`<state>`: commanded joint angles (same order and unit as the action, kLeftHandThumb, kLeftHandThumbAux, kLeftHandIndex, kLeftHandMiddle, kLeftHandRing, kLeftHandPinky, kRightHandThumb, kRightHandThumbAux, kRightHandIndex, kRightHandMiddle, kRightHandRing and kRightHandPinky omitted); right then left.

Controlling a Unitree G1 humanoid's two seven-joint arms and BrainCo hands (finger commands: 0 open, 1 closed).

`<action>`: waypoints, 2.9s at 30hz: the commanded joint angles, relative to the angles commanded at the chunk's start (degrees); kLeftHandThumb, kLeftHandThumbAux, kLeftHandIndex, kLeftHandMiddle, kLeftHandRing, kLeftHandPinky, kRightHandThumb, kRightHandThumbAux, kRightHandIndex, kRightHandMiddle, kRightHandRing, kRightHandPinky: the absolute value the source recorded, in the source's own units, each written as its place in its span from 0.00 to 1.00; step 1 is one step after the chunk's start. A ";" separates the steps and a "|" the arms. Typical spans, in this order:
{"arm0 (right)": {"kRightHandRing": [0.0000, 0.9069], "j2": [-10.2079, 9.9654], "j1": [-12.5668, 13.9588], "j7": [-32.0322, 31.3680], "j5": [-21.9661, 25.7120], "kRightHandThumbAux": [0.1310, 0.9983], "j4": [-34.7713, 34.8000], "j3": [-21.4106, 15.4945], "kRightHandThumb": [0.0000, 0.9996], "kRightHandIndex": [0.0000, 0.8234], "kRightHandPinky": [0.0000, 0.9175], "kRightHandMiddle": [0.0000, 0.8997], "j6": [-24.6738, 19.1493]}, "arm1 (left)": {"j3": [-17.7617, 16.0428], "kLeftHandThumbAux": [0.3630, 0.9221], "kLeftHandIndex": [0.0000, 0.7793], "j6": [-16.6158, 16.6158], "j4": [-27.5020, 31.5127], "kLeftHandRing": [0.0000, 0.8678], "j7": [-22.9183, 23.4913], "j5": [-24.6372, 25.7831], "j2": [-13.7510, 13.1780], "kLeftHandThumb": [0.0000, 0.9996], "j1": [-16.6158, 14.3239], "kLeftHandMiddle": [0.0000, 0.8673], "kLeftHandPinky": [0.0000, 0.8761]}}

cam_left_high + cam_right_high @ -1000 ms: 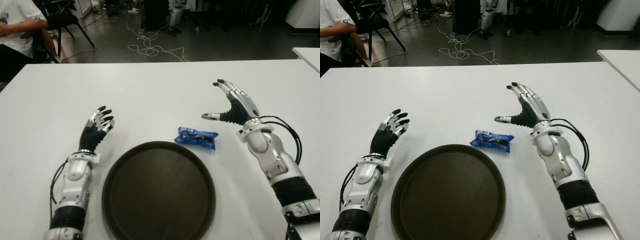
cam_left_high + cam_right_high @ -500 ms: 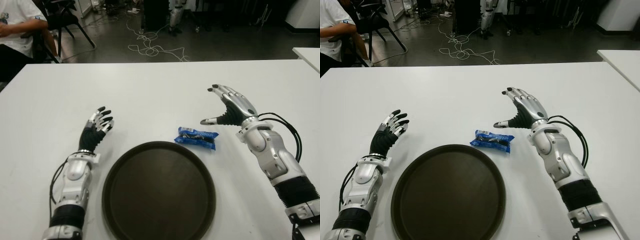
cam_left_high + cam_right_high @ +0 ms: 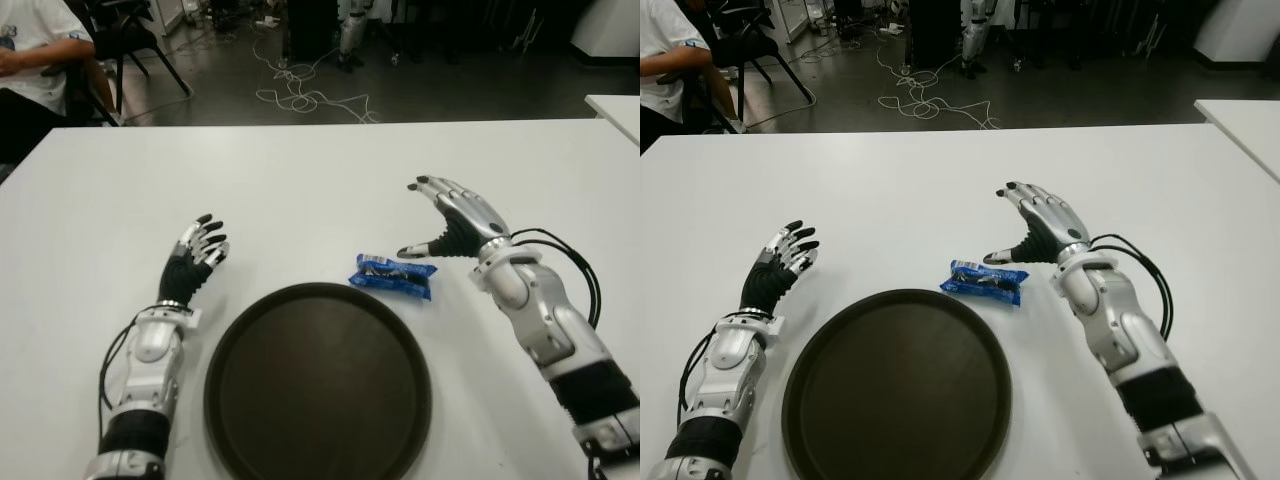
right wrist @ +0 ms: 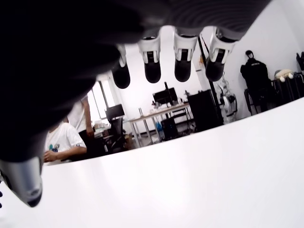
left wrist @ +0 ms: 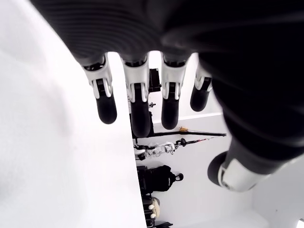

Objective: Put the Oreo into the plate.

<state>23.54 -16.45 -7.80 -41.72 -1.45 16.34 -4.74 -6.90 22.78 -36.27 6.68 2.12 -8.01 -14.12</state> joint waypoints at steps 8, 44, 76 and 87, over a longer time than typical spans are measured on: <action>0.00 0.71 1.96 -2.66 -1.49 0.52 5.19 0.35 0.00 0.00 0.01 0.00 -1.82 | -0.06 0.49 0.10 2.70 -2.81 0.21 -0.34 -1.04 -0.51 0.11 -1.29 0.21 0.18; 0.00 0.17 4.81 -2.97 -1.03 0.54 9.61 0.95 0.00 0.00 0.04 0.00 1.28 | 0.40 0.48 0.11 6.56 -6.51 0.22 -0.99 -2.10 -1.46 0.11 -3.29 0.23 0.17; 0.03 -3.39 -0.58 -2.95 -2.51 0.65 -3.96 6.05 0.00 0.01 0.08 0.03 -2.03 | 0.65 0.52 0.12 9.32 -8.02 0.22 -1.05 -2.65 -1.56 0.10 -3.36 0.23 0.18; 0.02 -4.22 -2.43 -3.46 -3.01 0.67 -7.41 7.67 0.00 0.02 0.06 0.02 -3.66 | 0.53 0.50 0.11 8.82 -7.67 0.22 -0.92 -1.97 -1.24 0.09 -3.31 0.23 0.16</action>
<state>19.32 -18.89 -11.26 -44.74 -8.86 24.01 -8.40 -6.38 31.60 -43.93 5.76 0.15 -9.25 -17.43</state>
